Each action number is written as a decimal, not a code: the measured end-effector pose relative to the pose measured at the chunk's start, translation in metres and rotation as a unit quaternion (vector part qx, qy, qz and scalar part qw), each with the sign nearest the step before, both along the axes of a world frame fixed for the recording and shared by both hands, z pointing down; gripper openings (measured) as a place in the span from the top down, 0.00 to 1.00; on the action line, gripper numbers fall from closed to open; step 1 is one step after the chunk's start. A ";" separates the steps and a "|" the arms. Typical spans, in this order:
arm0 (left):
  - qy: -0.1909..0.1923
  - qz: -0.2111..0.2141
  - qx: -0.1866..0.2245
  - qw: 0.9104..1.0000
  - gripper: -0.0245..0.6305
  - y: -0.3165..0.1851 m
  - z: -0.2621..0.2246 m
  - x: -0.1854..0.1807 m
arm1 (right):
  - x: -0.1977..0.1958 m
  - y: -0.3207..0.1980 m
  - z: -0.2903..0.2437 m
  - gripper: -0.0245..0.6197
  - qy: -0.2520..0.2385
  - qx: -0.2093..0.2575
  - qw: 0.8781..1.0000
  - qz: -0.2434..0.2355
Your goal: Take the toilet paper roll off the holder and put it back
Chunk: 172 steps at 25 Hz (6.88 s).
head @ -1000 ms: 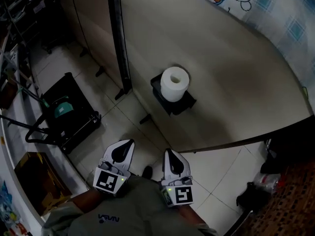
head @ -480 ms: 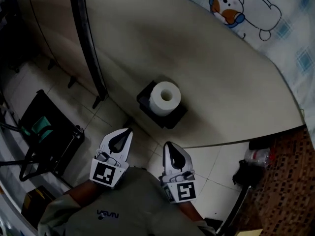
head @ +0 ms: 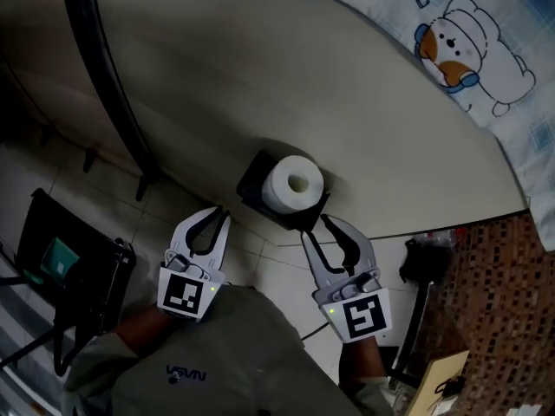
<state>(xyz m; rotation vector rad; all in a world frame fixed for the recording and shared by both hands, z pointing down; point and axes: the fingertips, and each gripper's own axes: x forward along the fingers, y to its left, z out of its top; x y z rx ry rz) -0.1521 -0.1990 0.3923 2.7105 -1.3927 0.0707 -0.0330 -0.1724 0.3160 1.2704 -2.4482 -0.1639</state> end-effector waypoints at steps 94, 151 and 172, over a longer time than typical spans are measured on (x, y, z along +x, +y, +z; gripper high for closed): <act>-0.062 0.032 -0.019 0.997 0.96 0.088 0.041 0.142 | 0.171 0.075 0.116 0.69 -0.429 -0.222 0.875 -0.001; -0.139 -0.143 -0.052 0.978 0.54 0.015 0.101 0.128 | 0.135 0.012 0.149 0.69 -0.426 -0.287 0.858 -0.016; -0.163 -0.121 -0.047 0.978 0.55 0.025 0.095 0.123 | 0.072 -0.032 0.173 0.69 -0.430 -0.325 0.841 -0.046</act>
